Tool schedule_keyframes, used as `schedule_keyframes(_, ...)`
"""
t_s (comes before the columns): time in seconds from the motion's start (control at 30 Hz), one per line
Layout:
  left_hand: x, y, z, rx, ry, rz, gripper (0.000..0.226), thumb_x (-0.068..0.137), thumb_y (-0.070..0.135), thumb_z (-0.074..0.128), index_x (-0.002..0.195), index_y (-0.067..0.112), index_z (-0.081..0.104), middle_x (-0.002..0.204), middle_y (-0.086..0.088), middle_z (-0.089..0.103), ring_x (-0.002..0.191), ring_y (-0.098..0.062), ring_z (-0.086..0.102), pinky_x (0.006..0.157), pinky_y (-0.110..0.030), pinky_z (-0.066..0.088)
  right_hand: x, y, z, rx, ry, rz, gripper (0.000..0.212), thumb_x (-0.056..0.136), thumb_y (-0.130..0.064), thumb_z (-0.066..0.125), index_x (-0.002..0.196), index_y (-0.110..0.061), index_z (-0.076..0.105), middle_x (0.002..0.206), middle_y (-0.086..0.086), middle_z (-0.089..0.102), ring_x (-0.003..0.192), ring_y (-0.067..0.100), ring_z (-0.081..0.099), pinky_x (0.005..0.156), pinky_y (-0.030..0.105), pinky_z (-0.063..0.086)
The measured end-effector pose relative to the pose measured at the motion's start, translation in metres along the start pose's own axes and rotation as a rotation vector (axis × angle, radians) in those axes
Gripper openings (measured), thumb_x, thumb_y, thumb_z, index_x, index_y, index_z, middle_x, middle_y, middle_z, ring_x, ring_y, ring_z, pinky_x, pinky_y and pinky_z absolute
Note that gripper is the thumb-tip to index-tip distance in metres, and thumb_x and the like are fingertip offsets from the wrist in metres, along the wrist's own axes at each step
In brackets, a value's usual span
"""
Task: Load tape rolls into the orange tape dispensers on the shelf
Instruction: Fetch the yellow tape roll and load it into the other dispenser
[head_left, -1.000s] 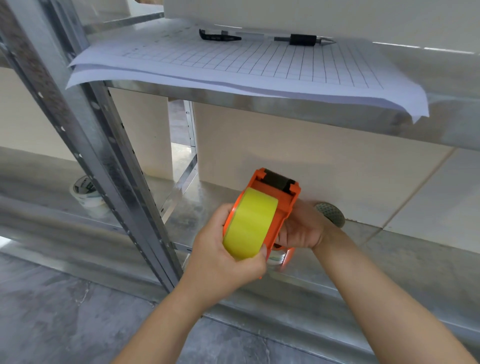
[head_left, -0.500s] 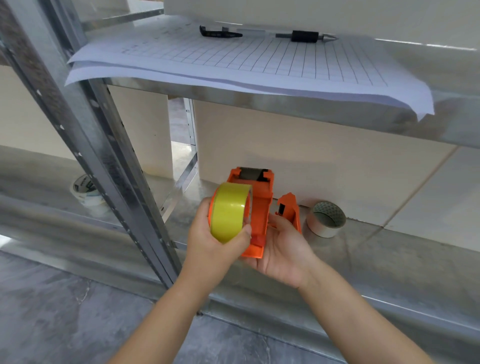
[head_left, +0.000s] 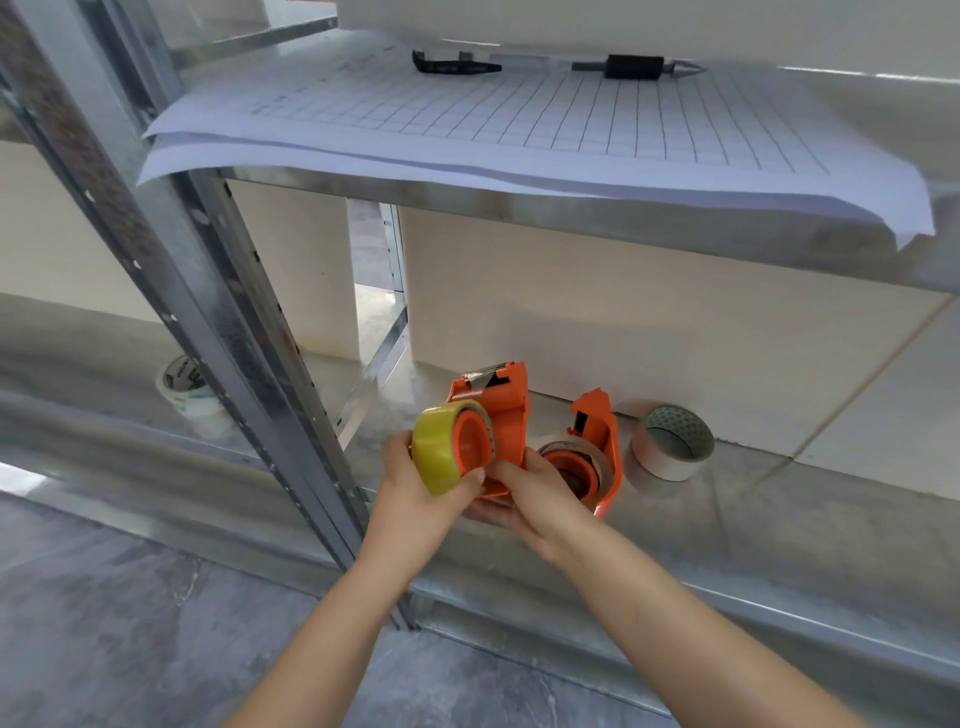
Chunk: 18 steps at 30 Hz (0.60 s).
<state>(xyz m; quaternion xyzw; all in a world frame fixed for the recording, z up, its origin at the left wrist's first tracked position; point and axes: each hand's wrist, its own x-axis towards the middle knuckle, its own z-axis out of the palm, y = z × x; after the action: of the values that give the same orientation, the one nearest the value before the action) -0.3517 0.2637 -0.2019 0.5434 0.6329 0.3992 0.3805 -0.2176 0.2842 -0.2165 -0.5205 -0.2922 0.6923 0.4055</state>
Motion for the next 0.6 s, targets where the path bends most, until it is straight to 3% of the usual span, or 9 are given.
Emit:
schedule_keyframes(0.1, 0.012, -0.014, 0.001, -0.024, -0.052, -0.079, 0.054, 0.080, 0.047, 0.064, 0.120, 0.020, 0.040, 0.106, 0.009, 0.056, 0.092, 0.000, 0.055, 0.069, -0.016, 0.042, 0.012, 0.000, 0.006, -0.135, 0.094, -0.017, 0.008, 0.084, -0.010, 0.060, 0.086, -0.016, 0.064, 0.082, 0.008, 0.074, 0.072, 0.021, 0.073, 0.066, 0.034, 0.061)
schedule_keyframes(0.2, 0.029, -0.030, 0.005, -0.034, -0.078, -0.183, 0.043, 0.090, 0.051, 0.047, 0.119, 0.019, 0.044, 0.111, -0.001, 0.060, 0.099, -0.015, 0.058, 0.079, -0.028, 0.043, 0.028, 0.001, 0.016, -0.356, 0.213, -0.060, 0.016, 0.084, -0.013, 0.055, 0.098, -0.011, 0.063, 0.099, 0.015, 0.071, 0.090, 0.029, 0.069, 0.083, 0.044, 0.057)
schedule_keyframes(0.27, 0.043, -0.039, 0.007, -0.020, -0.098, -0.246, 0.035, 0.093, 0.050, 0.040, 0.111, 0.020, 0.047, 0.104, -0.001, 0.062, 0.094, -0.018, 0.060, 0.075, -0.030, 0.044, 0.034, 0.002, 0.024, -0.434, 0.267, -0.063, 0.027, 0.084, -0.014, 0.051, 0.108, -0.005, 0.059, 0.105, 0.018, 0.068, 0.092, 0.029, 0.066, 0.086, 0.042, 0.056)
schedule_keyframes(0.3, 0.049, -0.043, 0.008, -0.015, -0.109, -0.281, 0.031, 0.094, 0.049, 0.037, 0.103, 0.022, 0.049, 0.098, -0.002, 0.063, 0.088, -0.017, 0.061, 0.071, -0.030, 0.045, 0.037, 0.004, 0.026, -0.447, 0.282, -0.073, 0.028, 0.084, -0.014, 0.050, 0.109, -0.004, 0.058, 0.102, 0.016, 0.068, 0.085, 0.026, 0.065, 0.079, 0.031, 0.057)
schedule_keyframes(0.37, 0.060, -0.050, 0.010, -0.021, -0.111, -0.339, 0.027, 0.095, 0.047, 0.034, 0.089, 0.026, 0.050, 0.087, -0.002, 0.063, 0.072, -0.012, 0.062, 0.058, -0.026, 0.044, 0.041, 0.004, 0.030, -0.463, 0.307, -0.091, 0.026, 0.084, -0.017, 0.049, 0.109, -0.010, 0.054, 0.090, 0.005, 0.064, 0.066, 0.013, 0.057, 0.051, 0.006, 0.044)
schedule_keyframes(0.4, 0.064, -0.053, 0.010, -0.028, -0.112, -0.360, 0.027, 0.096, 0.045, 0.033, 0.088, 0.026, 0.051, 0.084, -0.001, 0.063, 0.067, -0.010, 0.063, 0.054, -0.024, 0.045, 0.043, 0.006, 0.031, -0.479, 0.321, -0.094, 0.031, 0.085, -0.020, 0.050, 0.115, -0.011, 0.052, 0.090, 0.002, 0.060, 0.065, 0.010, 0.054, 0.044, 0.003, 0.039)
schedule_keyframes(0.43, 0.067, -0.055, 0.011, -0.035, -0.118, -0.374, 0.029, 0.097, 0.044, 0.033, 0.094, 0.023, 0.053, 0.086, -0.002, 0.064, 0.068, -0.010, 0.065, 0.056, -0.024, 0.049, 0.045, 0.007, 0.033, -0.518, 0.328, -0.089, 0.036, 0.086, -0.023, 0.049, 0.119, -0.010, 0.050, 0.096, 0.003, 0.060, 0.070, 0.013, 0.056, 0.051, 0.006, 0.042)
schedule_keyframes(0.53, 0.072, -0.060, 0.013, -0.011, -0.145, -0.383, 0.040, 0.097, 0.044, 0.029, 0.119, 0.016, 0.046, 0.112, -0.010, 0.063, 0.102, -0.026, 0.063, 0.092, -0.045, 0.051, 0.048, 0.010, 0.037, -0.619, 0.356, -0.064, 0.045, 0.087, -0.034, 0.047, 0.126, -0.010, 0.048, 0.121, 0.013, 0.057, 0.106, 0.030, 0.057, 0.092, 0.035, 0.047)
schedule_keyframes(0.6, 0.073, -0.058, 0.015, 0.045, -0.151, -0.375, 0.042, 0.098, 0.044, 0.025, 0.125, 0.016, 0.042, 0.120, -0.012, 0.061, 0.110, -0.031, 0.058, 0.099, -0.048, 0.045, 0.048, 0.011, 0.039, -0.610, 0.362, -0.070, 0.047, 0.089, -0.035, 0.045, 0.129, -0.012, 0.047, 0.124, 0.015, 0.056, 0.113, 0.032, 0.055, 0.100, 0.043, 0.044)
